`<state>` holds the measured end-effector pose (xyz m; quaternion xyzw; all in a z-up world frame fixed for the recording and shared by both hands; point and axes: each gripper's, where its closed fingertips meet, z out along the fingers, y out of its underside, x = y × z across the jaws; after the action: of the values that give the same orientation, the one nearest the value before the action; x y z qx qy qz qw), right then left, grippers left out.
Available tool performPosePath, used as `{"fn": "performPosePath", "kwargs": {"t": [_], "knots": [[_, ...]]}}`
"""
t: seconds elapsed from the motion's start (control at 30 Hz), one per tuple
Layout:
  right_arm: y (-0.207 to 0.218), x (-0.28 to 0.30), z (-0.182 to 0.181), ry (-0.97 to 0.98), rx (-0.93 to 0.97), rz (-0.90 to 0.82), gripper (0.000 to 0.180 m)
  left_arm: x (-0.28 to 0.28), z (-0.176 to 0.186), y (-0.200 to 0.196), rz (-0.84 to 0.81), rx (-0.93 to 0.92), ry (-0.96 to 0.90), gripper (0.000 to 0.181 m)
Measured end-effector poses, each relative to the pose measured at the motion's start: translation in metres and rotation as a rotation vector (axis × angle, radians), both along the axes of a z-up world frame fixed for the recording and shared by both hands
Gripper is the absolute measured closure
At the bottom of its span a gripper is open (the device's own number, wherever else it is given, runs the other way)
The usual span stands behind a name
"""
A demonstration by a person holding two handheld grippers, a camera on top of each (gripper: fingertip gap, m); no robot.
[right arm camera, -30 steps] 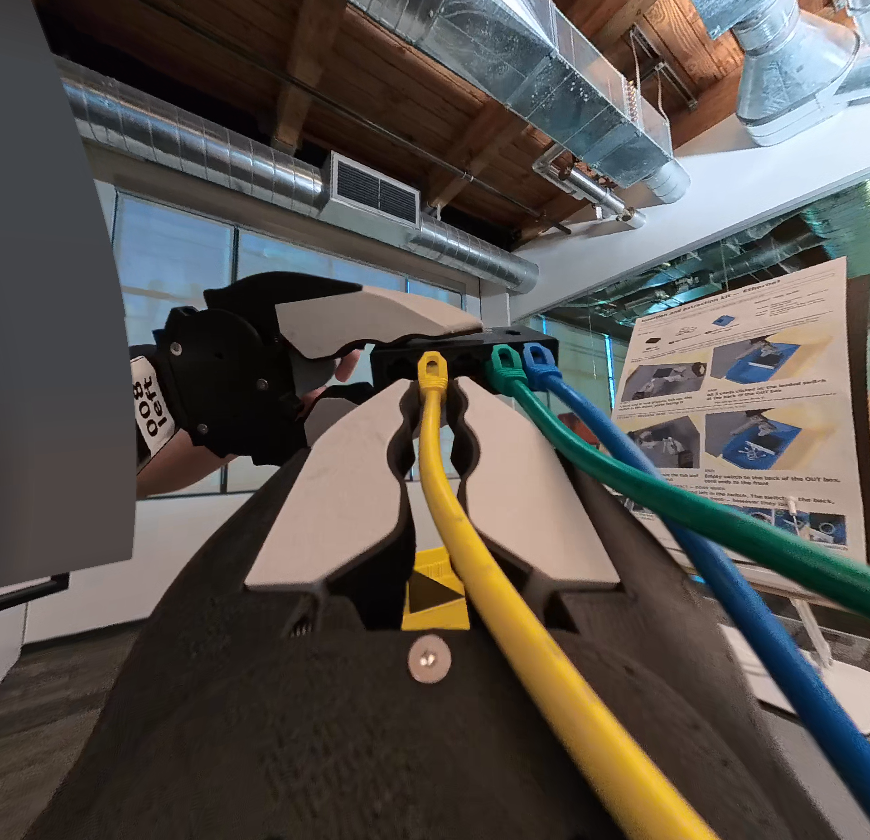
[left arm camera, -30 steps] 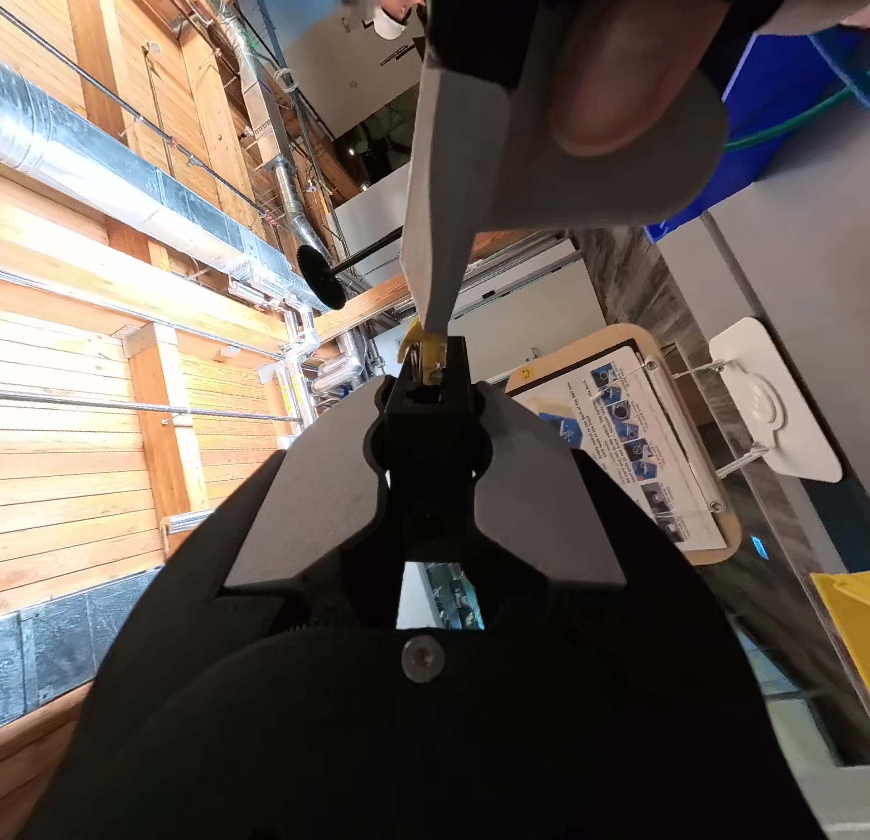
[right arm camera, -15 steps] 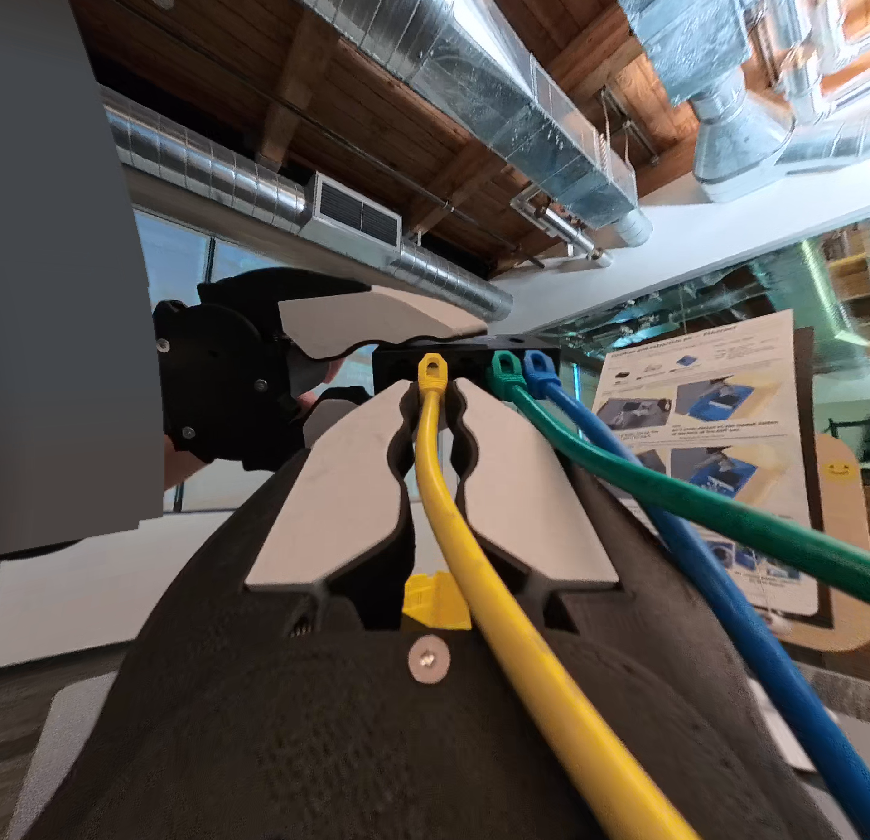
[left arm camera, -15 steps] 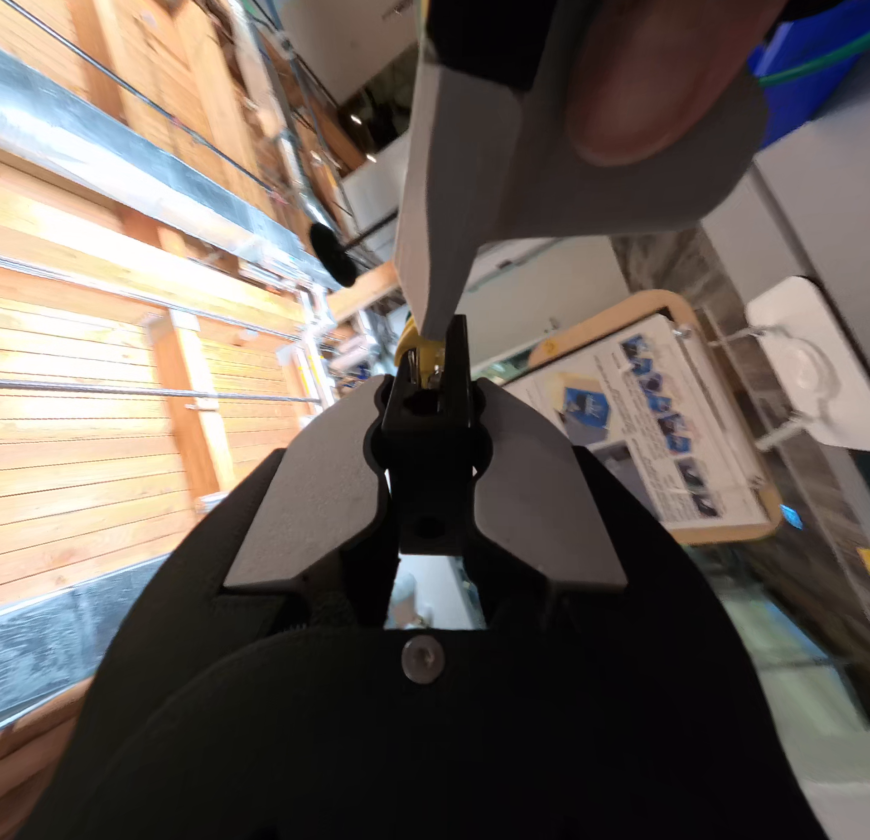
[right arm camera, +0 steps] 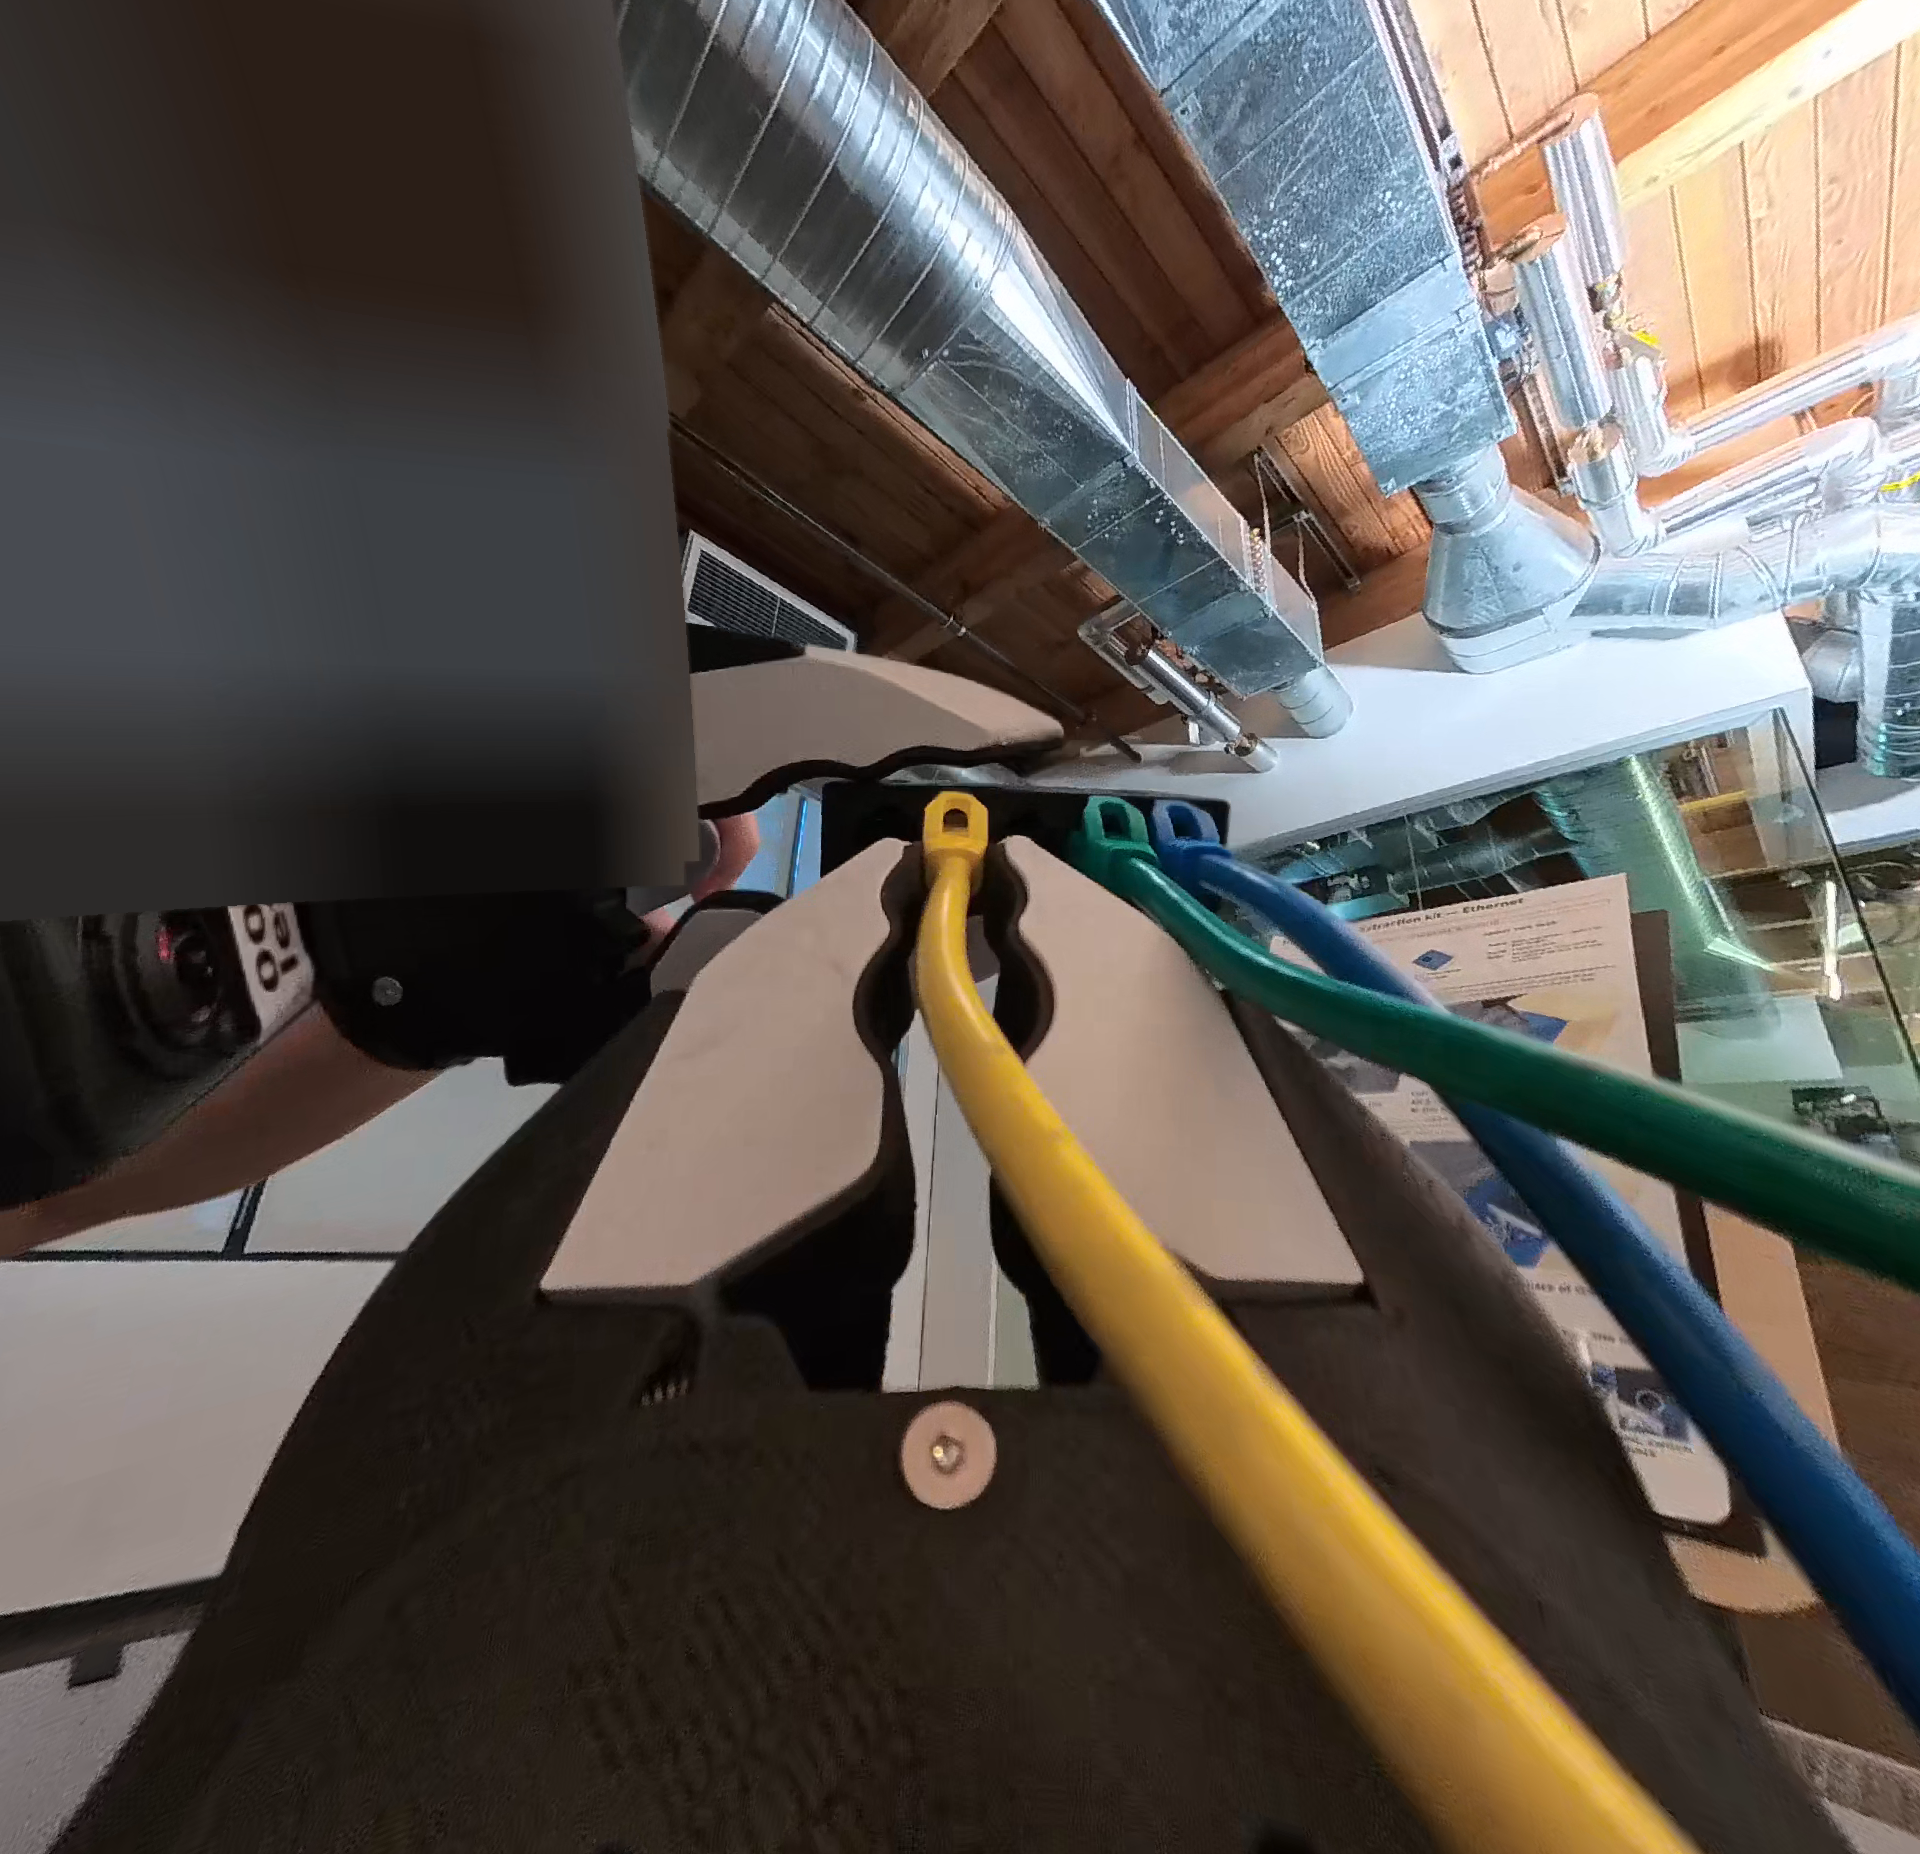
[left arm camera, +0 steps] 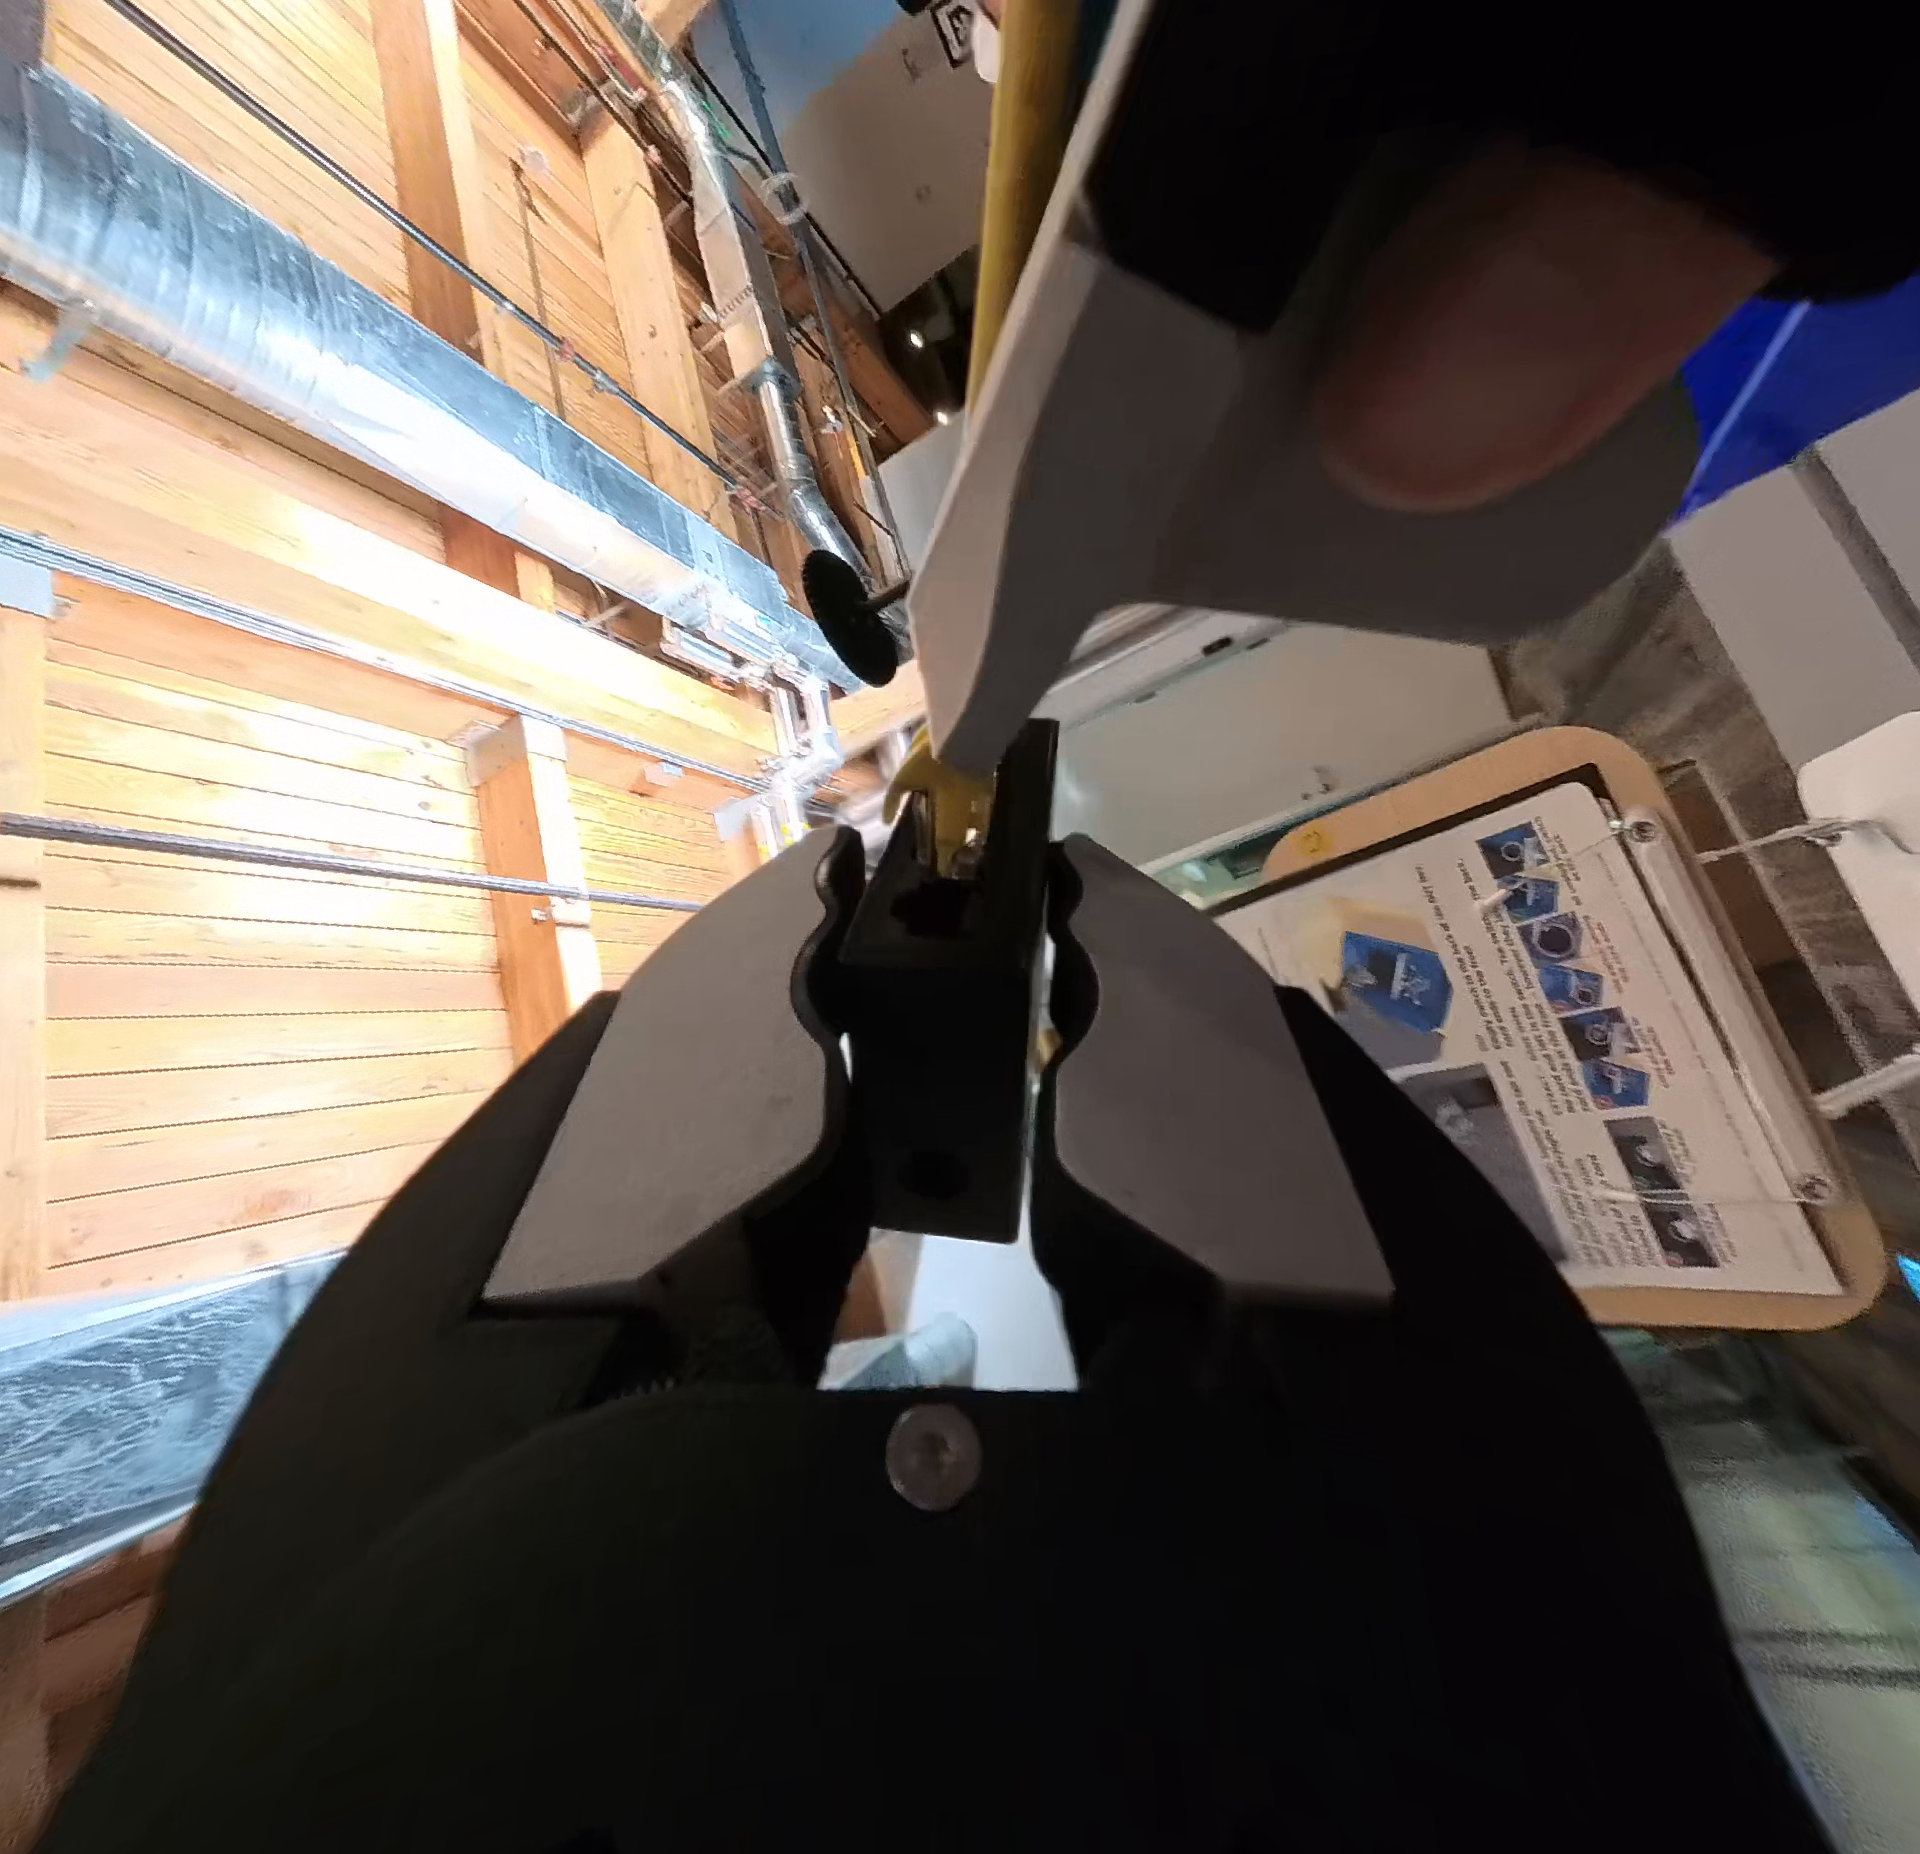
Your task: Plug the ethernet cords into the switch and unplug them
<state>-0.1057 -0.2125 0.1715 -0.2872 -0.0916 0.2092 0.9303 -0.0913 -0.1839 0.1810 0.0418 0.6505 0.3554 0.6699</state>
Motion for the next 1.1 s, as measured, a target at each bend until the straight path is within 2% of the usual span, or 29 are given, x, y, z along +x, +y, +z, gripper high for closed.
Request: {"fn": "performPosePath", "kwargs": {"t": [0.07, 0.2, 0.33, 0.47, 0.57, 0.7, 0.77, 0.83, 0.93, 0.97, 1.03, 1.1], "knots": [[-0.004, 0.001, 0.002, 0.001, 0.025, -0.014, 0.168, 0.001, 0.004, -0.003, -0.012, 0.019, -0.016, 0.144], [-0.007, 0.001, 0.004, -0.004, 0.053, -0.027, 0.168, 0.002, 0.013, -0.003, 0.018, -0.034, -0.042, 0.123], [-0.009, 0.003, 0.007, -0.001, 0.067, -0.032, 0.169, -0.002, 0.017, -0.008, 0.011, -0.052, -0.047, 0.116], [-0.008, 0.006, 0.006, -0.012, 0.070, -0.073, 0.169, -0.019, 0.013, -0.006, 0.035, -0.158, -0.051, 0.097], [-0.007, 0.007, 0.005, -0.033, 0.072, -0.134, 0.169, -0.041, 0.009, -0.006, 0.035, -0.376, -0.080, 0.087], [-0.006, 0.005, 0.004, -0.076, 0.078, -0.231, 0.169, -0.060, 0.010, -0.004, 0.002, -0.910, -0.195, 0.069], [-0.005, 0.000, 0.004, -0.112, 0.082, -0.297, 0.169, -0.057, 0.014, -0.014, -0.116, -1.287, -0.248, 0.063], [-0.005, -0.005, 0.004, -0.143, 0.091, -0.346, 0.169, -0.051, 0.022, -0.026, -0.285, -1.550, -0.278, 0.073], [-0.006, -0.014, 0.003, -0.192, 0.107, -0.408, 0.169, -0.042, 0.022, -0.011, -0.338, -1.580, -0.340, 0.080], [-0.007, -0.016, 0.003, -0.204, 0.113, -0.423, 0.168, -0.040, 0.018, -0.009, -0.346, -1.606, -0.327, 0.081], [-0.007, -0.018, 0.002, -0.227, 0.113, -0.442, 0.169, -0.036, 0.008, -0.014, -0.400, -1.705, -0.248, 0.094], [-0.006, -0.019, 0.001, -0.239, 0.114, -0.444, 0.168, -0.034, 0.003, -0.011, -0.423, -1.721, -0.226, 0.103]]}}
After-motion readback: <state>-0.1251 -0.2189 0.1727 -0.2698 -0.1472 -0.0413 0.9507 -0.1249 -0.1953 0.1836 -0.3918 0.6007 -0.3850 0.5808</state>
